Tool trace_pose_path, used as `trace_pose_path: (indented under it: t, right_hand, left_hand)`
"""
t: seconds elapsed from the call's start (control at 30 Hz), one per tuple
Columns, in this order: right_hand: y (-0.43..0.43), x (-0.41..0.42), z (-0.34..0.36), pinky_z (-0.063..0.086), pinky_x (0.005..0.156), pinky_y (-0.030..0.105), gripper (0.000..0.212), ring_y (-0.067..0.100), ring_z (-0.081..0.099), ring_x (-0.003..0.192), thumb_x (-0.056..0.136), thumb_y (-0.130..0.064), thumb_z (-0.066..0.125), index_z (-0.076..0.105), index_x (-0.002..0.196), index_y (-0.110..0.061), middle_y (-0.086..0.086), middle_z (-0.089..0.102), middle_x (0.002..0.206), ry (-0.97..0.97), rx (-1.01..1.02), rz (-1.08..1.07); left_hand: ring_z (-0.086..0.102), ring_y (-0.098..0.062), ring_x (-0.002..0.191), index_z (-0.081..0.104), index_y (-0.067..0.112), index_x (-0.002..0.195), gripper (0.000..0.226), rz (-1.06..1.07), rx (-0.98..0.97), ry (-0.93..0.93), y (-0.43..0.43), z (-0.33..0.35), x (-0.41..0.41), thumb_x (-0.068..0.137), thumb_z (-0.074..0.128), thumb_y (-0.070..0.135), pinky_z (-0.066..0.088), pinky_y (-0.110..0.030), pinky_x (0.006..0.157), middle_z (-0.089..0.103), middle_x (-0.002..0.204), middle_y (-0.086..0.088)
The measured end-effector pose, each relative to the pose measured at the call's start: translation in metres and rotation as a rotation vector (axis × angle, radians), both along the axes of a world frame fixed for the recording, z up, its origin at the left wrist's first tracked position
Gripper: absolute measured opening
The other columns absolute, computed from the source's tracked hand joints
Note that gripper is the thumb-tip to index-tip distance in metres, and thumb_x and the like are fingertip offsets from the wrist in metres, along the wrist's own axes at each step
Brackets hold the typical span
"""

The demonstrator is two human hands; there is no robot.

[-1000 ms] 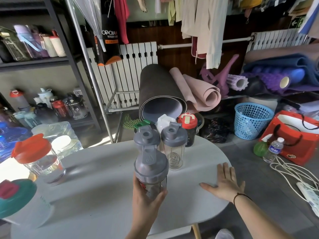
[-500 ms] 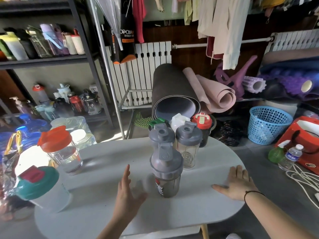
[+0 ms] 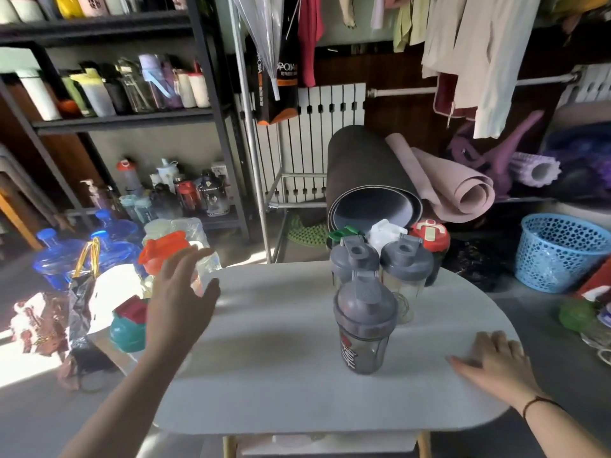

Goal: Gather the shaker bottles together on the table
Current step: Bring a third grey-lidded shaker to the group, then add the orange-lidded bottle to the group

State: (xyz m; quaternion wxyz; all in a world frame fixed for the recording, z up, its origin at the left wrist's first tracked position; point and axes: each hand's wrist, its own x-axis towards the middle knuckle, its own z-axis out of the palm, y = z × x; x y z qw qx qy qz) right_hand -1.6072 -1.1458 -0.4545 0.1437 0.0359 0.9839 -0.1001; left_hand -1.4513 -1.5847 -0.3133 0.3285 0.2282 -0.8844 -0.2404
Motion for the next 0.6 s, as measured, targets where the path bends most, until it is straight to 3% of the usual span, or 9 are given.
trace_pose_path:
  t: [0.1,0.17,0.2,0.3,0.37,0.47,0.53,0.6]
  right_hand:
    - [0.004,-0.003,0.008,0.033,0.13,0.044,0.082,0.036,0.026,0.156,0.099,-0.065,0.056,0.029,0.163,-0.021,0.01,0.023,0.169,-0.063,-0.024,0.032]
    - [0.005,-0.001,0.014,0.034,0.13,0.043,0.079,0.036,0.026,0.156,0.102,-0.058,0.057,0.024,0.166,-0.024,0.009,0.023,0.169,-0.106,-0.037,0.056]
    - [0.006,0.001,0.016,0.034,0.13,0.042,0.077,0.035,0.027,0.156,0.104,-0.055,0.058,0.024,0.167,-0.025,0.009,0.023,0.169,-0.108,-0.049,0.065]
    - [0.008,0.004,0.02,0.042,0.125,0.041,0.066,0.033,0.037,0.152,0.105,-0.042,0.06,0.039,0.164,-0.022,0.006,0.036,0.165,-0.078,-0.109,0.055]
    - [0.01,0.006,0.02,0.046,0.12,0.041,0.054,0.03,0.048,0.149,0.106,-0.035,0.061,0.052,0.157,-0.019,0.005,0.047,0.163,-0.028,-0.175,0.018]
    - [0.014,0.012,0.026,0.055,0.101,0.039,0.037,0.029,0.066,0.129,0.108,-0.033,0.06,0.071,0.14,-0.019,0.006,0.068,0.148,0.054,-0.287,-0.036]
    - [0.016,0.015,0.03,0.054,0.088,0.036,0.027,0.026,0.069,0.108,0.108,-0.029,0.061,0.078,0.126,-0.018,0.006,0.078,0.133,0.109,-0.376,-0.074]
    - [0.016,0.018,0.035,0.053,0.084,0.036,0.016,0.024,0.069,0.097,0.106,-0.023,0.065,0.08,0.11,-0.019,0.008,0.082,0.12,0.18,-0.499,-0.079]
  left_hand:
    - [0.052,-0.051,0.147,0.065,0.023,0.149,0.056,0.188,-0.122,-0.308,-0.027,0.029,0.024,0.097,0.083,0.032,0.043,-0.064,0.121,0.053,0.165,-0.021]
    - [0.034,-0.046,0.16,0.052,0.029,0.159,0.077,0.26,-0.013,-0.59,-0.043,0.025,0.037,0.093,0.083,0.053,0.031,-0.058,0.132,0.033,0.175,-0.021]
    - [0.031,-0.045,0.161,0.051,0.026,0.16,0.084,0.239,0.078,-0.645,-0.048,0.016,0.042,0.088,0.089,0.05,0.031,-0.055,0.133,0.027,0.175,-0.022]
    - [0.054,-0.057,0.137,0.062,0.016,0.149,0.084,0.201,0.136,-0.573,-0.054,-0.02,0.052,0.075,0.102,0.011,0.05,-0.066,0.117,0.034,0.162,-0.028]
    - [0.066,-0.061,0.116,0.07,0.016,0.138,0.08,0.247,0.097,-0.516,-0.057,-0.034,0.053,0.067,0.104,0.001,0.058,-0.071,0.102,0.044,0.152,-0.03]
    - [0.067,-0.059,0.114,0.074,0.021,0.129,0.078,0.226,0.062,-0.418,-0.049,-0.033,0.056,0.061,0.105,-0.002,0.059,-0.071,0.099,0.05,0.145,-0.028]
    - [0.068,-0.055,0.112,0.073,0.023,0.124,0.082,0.144,-0.002,-0.328,-0.037,-0.026,0.057,0.054,0.109,-0.003,0.059,-0.073,0.097,0.057,0.138,-0.028]
    - [0.067,-0.034,0.108,0.073,0.022,0.119,0.089,0.016,-0.11,-0.221,-0.032,-0.015,0.06,0.041,0.115,0.016,0.062,-0.064,0.101,0.065,0.125,-0.026]
